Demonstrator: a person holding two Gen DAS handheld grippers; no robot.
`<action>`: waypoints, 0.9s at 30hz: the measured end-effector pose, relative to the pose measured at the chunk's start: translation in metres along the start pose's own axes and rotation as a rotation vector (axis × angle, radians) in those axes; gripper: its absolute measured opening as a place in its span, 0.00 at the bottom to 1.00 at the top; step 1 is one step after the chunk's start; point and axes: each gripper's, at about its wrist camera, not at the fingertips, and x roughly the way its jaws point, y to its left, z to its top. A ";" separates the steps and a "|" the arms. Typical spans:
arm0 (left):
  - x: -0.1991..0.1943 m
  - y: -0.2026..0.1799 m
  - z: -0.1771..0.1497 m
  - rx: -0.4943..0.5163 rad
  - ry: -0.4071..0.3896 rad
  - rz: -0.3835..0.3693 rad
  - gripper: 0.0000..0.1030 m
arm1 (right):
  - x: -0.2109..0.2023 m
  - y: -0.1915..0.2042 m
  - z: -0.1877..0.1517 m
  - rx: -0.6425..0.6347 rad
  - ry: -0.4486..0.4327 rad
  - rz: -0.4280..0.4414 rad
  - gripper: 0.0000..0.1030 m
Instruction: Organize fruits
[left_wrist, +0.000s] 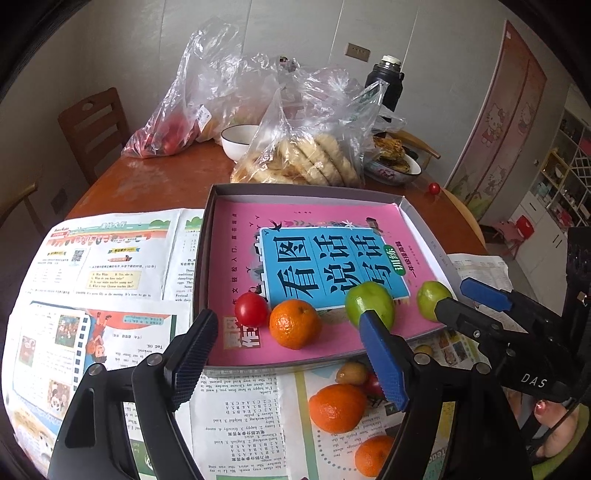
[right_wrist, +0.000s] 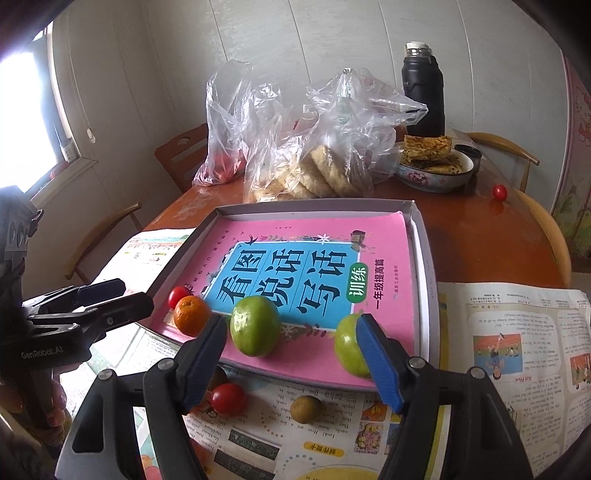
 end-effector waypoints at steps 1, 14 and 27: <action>-0.001 -0.001 -0.001 0.004 0.000 -0.002 0.77 | -0.002 0.000 -0.002 0.003 0.000 0.001 0.70; -0.004 -0.008 -0.019 0.032 0.014 -0.005 0.77 | -0.008 0.000 -0.027 0.014 0.029 0.007 0.70; -0.002 -0.007 -0.036 0.036 0.043 -0.012 0.77 | -0.006 -0.001 -0.047 0.023 0.069 -0.001 0.70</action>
